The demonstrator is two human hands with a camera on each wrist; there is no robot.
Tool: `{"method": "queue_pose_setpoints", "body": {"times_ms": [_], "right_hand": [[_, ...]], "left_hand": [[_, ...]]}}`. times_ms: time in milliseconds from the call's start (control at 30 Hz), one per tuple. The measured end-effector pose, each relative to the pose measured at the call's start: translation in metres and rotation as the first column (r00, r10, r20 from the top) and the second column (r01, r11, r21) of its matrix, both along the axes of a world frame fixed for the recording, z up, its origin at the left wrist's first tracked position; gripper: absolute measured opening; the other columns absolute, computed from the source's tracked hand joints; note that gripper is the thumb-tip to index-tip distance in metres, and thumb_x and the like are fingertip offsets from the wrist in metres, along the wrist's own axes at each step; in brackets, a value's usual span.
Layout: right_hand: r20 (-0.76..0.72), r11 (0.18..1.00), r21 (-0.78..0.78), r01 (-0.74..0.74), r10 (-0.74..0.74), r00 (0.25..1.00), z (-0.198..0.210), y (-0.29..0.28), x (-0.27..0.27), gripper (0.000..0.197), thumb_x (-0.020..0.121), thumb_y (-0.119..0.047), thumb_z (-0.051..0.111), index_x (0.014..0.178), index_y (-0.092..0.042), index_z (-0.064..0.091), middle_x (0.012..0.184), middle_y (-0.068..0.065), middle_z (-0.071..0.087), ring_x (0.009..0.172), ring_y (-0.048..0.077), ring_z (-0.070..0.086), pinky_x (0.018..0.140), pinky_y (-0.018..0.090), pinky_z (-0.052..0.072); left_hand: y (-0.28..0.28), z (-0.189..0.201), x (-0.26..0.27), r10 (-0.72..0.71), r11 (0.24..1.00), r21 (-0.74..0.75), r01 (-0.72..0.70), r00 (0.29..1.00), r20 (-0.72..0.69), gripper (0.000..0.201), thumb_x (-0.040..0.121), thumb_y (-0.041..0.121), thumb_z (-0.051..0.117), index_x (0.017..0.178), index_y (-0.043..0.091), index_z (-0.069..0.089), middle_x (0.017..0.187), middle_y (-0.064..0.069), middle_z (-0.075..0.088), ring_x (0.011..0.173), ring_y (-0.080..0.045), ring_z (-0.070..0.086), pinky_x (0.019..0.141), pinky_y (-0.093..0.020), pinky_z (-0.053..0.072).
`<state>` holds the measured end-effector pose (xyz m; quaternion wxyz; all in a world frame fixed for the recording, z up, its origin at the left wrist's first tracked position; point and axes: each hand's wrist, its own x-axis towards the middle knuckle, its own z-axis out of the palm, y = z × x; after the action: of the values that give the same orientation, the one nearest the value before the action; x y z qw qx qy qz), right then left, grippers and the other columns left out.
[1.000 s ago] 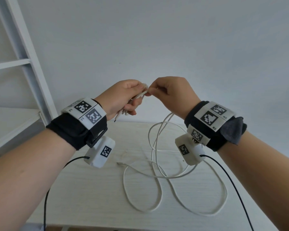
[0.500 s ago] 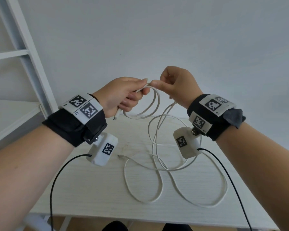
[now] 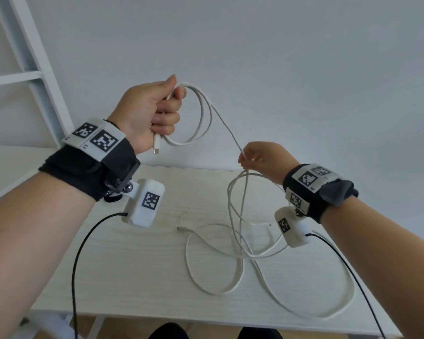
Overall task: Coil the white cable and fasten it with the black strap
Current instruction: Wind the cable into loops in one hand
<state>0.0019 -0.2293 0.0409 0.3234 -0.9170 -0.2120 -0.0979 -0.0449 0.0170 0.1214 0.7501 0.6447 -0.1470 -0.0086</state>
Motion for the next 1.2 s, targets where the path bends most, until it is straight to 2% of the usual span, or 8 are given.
{"method": "queue_pose_setpoints", "body": {"times_ms": [167,267,367,467,633,833,1000,1200], "right_hand": [[0.027,0.998,-0.031,0.056,-0.055,0.998,-0.007,-0.009,-0.001,0.009,0.083,-0.014,0.060,0.079,-0.022,0.060,0.082,-0.007,0.065,0.066,-0.003,0.056,0.062,0.006,0.041],[0.070,0.990,-0.053,0.131,-0.127,0.989,-0.010,-0.012,0.003,0.008,0.082,-0.012,0.058,0.079,-0.019,0.057,0.086,-0.002,0.067,0.067,0.004,0.056,0.064,0.019,0.045],[0.020,0.951,0.191,0.244,-0.252,0.968,-0.002,-0.015,0.010,0.004,0.087,-0.013,0.056,0.091,-0.011,0.058,0.091,0.007,0.067,0.072,0.023,0.067,0.070,0.035,0.058],[-0.036,0.834,0.491,0.252,-0.270,0.962,0.019,-0.016,0.013,0.009,0.090,-0.014,0.055,0.094,-0.006,0.056,0.093,0.012,0.069,0.070,0.019,0.064,0.070,0.031,0.056],[0.014,0.833,0.535,0.140,-0.174,0.985,0.032,0.000,0.006,0.010,0.092,-0.015,0.050,0.083,-0.014,0.054,0.062,0.000,0.058,0.059,0.013,0.058,0.065,0.027,0.052],[0.124,0.978,0.168,0.124,-0.146,0.982,0.015,0.024,-0.005,0.018,0.091,-0.021,0.051,0.086,-0.020,0.068,0.056,-0.012,0.045,0.046,0.004,0.036,0.043,0.012,0.028],[0.058,0.971,-0.240,-0.014,0.029,0.998,0.013,0.048,-0.025,0.023,0.093,-0.025,0.045,0.094,-0.024,0.068,0.072,-0.013,0.055,0.064,0.007,0.047,0.065,0.026,0.039],[0.092,0.919,-0.375,-0.125,0.171,0.981,0.029,0.059,-0.044,0.025,0.094,-0.025,0.041,0.097,-0.025,0.066,0.084,-0.008,0.063,0.081,0.015,0.053,0.074,0.030,0.046]], "left_hand": [[0.004,0.001,0.001,0.037,0.999,-0.012,-0.037,0.999,0.010,0.034,0.100,0.035,0.037,0.073,0.017,0.049,0.046,0.012,0.026,0.033,-0.001,0.021,0.034,-0.014,0.014],[0.005,0.003,0.002,0.042,0.994,-0.105,-0.042,0.999,-0.001,0.035,0.100,0.036,0.037,0.073,0.018,0.049,0.045,0.011,0.026,0.032,-0.003,0.021,0.033,-0.014,0.015],[0.010,0.010,0.002,0.040,0.979,-0.198,-0.040,0.999,-0.005,0.035,0.100,0.037,0.036,0.073,0.020,0.050,0.044,0.009,0.026,0.032,-0.005,0.021,0.033,-0.014,0.014],[0.012,0.011,0.004,0.085,0.977,-0.196,-0.081,0.996,0.011,0.036,0.100,0.037,0.034,0.072,0.020,0.049,0.045,0.009,0.025,0.033,-0.004,0.020,0.033,-0.014,0.015],[0.000,0.006,0.003,0.091,0.966,-0.243,-0.090,0.996,-0.004,0.036,0.102,0.035,0.032,0.073,0.018,0.046,0.045,0.009,0.029,0.034,-0.004,0.024,0.035,-0.014,0.023],[-0.021,0.003,0.002,0.085,0.951,-0.300,-0.078,0.996,0.009,0.034,0.102,0.031,0.035,0.074,0.016,0.048,0.050,0.007,0.051,0.042,-0.007,0.050,0.046,-0.017,0.045],[-0.028,0.002,-0.001,0.084,0.965,-0.257,-0.056,0.992,0.098,0.033,0.103,0.024,0.032,0.077,0.011,0.047,0.072,-0.006,0.074,0.066,-0.024,0.072,0.067,-0.031,0.060],[-0.026,-0.007,0.002,0.196,0.978,0.031,-0.207,0.960,0.199,0.028,0.103,0.025,0.032,0.081,0.013,0.045,0.101,-0.008,0.074,0.083,-0.033,0.073,0.080,-0.040,0.059]]}}
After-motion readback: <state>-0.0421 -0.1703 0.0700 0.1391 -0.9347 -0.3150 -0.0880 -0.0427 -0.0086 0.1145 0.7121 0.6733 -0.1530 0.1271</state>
